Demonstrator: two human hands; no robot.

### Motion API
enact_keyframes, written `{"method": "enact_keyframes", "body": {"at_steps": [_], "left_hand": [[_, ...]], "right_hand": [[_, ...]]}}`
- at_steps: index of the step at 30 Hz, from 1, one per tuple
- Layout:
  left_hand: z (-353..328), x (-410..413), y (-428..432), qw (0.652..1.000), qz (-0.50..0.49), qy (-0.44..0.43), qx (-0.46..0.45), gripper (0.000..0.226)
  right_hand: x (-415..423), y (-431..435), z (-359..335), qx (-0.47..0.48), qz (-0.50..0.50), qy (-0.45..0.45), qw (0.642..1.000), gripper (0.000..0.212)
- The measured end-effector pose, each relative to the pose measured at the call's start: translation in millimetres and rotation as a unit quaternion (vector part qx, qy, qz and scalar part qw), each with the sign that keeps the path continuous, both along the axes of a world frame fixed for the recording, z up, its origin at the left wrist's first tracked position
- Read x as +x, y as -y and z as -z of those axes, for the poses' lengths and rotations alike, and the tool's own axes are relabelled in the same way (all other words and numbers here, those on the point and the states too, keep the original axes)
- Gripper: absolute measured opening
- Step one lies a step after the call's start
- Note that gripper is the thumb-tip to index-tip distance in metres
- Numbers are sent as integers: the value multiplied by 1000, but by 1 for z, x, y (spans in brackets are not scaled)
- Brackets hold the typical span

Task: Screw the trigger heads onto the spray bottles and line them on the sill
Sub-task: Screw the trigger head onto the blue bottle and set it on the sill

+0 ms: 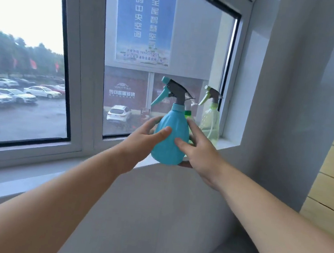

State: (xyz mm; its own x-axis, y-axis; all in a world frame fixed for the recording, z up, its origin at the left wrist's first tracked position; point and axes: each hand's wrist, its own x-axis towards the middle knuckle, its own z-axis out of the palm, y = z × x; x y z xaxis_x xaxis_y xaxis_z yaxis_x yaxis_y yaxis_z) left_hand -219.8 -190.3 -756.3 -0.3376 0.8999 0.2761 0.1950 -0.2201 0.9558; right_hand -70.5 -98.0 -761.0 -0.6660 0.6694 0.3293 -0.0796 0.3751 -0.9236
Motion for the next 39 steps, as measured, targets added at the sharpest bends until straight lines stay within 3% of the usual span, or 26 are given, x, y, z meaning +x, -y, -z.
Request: {"method": "enact_keyframes", "body": {"at_steps": [4,12,16,18,30,35,39], "left_hand": [[1,-27,-4,999,-33,-12,-27,44],[13,-55,-11,997,-31,58,-25,45],[9,-54,-16,993,-114,-9,-43,39],[9,-55,-18,988,-139,-47,-49,48],[15,-46,-16,984,-166,-50,-33,53],[17,-43,-6,974,-206,-78,-51,71],[17,-35,15,964,-246,-69,-67,75]], "right_hand": [[-35,-9,5,13,2,7,1000,51],[-70,-11,13,68,46,34,996,67],[-76,-17,15,69,65,32,995,66],[-75,-19,18,66,68,30,995,66],[-69,-14,22,77,71,32,994,70],[-58,-15,26,76,109,53,990,77],[-34,-11,31,69,129,56,988,69]]}}
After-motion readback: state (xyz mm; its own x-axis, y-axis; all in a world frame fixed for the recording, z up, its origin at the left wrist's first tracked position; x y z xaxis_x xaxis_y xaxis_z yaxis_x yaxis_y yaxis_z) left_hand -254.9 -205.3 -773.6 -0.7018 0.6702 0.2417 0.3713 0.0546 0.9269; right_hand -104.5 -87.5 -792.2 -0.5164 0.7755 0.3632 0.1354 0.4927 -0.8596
